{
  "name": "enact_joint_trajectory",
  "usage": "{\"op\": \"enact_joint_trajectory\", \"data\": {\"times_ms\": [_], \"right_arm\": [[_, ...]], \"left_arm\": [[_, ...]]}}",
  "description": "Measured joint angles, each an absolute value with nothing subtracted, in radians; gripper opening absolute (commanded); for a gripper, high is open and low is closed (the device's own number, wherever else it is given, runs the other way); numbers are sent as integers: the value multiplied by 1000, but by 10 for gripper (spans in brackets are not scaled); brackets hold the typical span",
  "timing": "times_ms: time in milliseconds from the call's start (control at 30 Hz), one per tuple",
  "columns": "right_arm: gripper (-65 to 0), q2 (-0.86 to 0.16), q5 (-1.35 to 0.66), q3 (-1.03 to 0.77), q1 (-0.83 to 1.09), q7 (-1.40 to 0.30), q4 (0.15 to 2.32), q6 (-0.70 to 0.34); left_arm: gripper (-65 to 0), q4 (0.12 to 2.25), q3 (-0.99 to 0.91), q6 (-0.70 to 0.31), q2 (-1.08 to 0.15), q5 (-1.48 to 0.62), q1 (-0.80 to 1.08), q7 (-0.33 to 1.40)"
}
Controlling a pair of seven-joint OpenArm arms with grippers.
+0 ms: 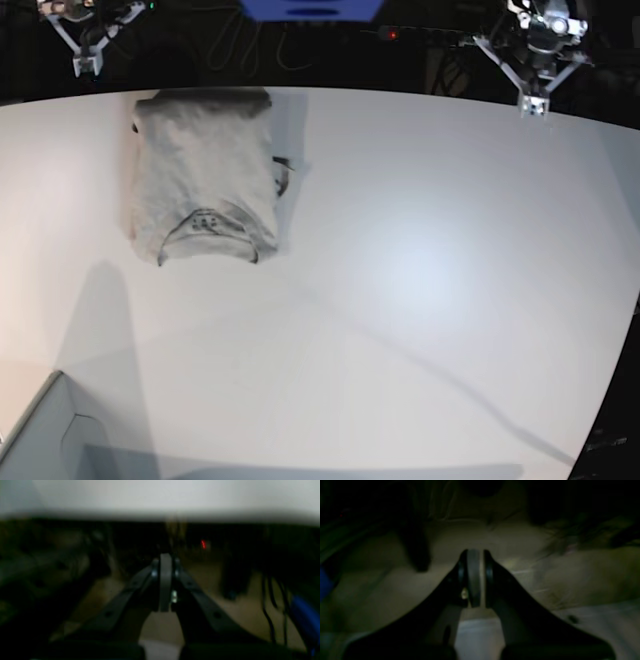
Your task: Layout the t-shirt on the table in an organized manner, then fold the t-shirt properly
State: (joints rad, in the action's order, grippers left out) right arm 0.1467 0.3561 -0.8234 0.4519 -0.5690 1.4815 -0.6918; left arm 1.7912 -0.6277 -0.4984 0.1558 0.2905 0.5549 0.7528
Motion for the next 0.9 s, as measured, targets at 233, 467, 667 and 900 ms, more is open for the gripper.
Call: {"op": "enact_joint_trajectory", "data": {"times_ms": [233, 467, 667, 900], "right_arm": [[-632, 9, 323, -722, 425, -470, 1027, -690], [-632, 7, 324, -680, 408, -119, 759, -688], [-632, 11, 324, -543, 353, 163, 544, -606], [-633, -101, 325, -413, 214, 350, 208, -78]], "left_arm": [[-650, 1297, -663, -492, 149, 300, 579, 493], [-650, 595, -796, -479, 15, 294, 368, 128], [-650, 42, -795, -467, -170, 294, 147, -89], [-650, 43, -727, -399, -135, 341, 78, -29]]}}
